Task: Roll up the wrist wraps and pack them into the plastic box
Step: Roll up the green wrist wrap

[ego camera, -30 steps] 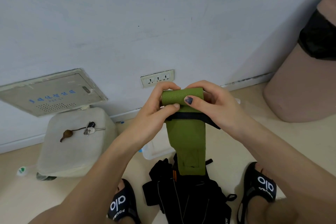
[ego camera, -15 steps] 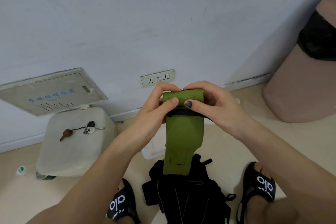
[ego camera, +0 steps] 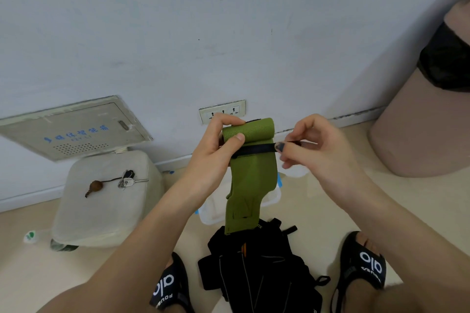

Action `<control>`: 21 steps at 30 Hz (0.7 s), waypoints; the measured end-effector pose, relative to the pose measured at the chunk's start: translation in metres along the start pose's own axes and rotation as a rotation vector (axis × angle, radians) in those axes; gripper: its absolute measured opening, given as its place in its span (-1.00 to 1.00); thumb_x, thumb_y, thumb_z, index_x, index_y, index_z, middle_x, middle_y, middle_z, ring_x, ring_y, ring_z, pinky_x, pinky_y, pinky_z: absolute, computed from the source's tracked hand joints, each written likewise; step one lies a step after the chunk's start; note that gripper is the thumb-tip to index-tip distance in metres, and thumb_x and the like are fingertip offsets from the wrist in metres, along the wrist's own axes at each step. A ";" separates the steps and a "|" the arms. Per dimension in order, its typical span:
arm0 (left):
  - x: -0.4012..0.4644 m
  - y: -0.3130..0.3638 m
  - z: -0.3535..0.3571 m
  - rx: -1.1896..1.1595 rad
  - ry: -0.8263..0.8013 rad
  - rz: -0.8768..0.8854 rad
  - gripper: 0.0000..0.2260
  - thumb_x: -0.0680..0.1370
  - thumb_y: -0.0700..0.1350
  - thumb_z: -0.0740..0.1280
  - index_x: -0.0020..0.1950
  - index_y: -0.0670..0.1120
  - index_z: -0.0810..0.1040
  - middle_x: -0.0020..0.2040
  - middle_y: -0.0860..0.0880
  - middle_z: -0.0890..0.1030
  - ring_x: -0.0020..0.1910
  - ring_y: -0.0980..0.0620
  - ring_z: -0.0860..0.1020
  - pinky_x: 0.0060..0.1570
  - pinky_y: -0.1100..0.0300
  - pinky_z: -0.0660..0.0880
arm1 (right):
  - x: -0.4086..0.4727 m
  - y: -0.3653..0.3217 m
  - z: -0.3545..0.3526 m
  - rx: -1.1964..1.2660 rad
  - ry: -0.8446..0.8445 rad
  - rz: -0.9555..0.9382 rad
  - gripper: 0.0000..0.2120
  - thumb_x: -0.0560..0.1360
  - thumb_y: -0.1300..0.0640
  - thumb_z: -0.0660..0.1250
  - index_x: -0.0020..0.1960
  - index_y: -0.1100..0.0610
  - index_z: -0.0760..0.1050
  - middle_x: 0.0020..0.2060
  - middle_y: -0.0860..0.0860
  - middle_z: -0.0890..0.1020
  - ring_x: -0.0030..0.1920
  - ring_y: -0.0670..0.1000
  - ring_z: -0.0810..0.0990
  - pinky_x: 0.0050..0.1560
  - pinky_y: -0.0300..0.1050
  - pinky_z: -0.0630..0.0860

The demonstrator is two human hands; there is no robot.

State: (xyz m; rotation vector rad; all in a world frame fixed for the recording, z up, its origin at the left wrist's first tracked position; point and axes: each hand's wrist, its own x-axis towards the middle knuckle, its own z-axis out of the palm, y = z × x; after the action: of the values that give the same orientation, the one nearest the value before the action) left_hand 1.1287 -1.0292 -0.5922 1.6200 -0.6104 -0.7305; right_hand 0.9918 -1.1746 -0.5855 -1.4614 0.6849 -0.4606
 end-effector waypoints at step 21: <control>0.004 -0.010 0.003 -0.053 -0.076 0.044 -0.86 0.58 -0.02 0.30 0.08 0.23 0.54 0.07 -0.18 0.63 0.07 -0.15 0.60 0.28 -0.40 0.46 | -0.005 0.021 0.022 -0.336 0.166 -0.132 -0.55 0.40 0.02 0.61 0.09 -0.05 0.38 -0.18 -0.10 0.49 -0.32 -0.10 0.45 -0.27 -0.19 0.42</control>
State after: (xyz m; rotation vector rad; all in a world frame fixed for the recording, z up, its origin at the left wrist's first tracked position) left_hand 1.1287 -1.0324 -0.6025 1.5307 -0.6739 -0.7726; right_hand 1.0002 -1.1538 -0.6065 -1.8066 0.8299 -0.5951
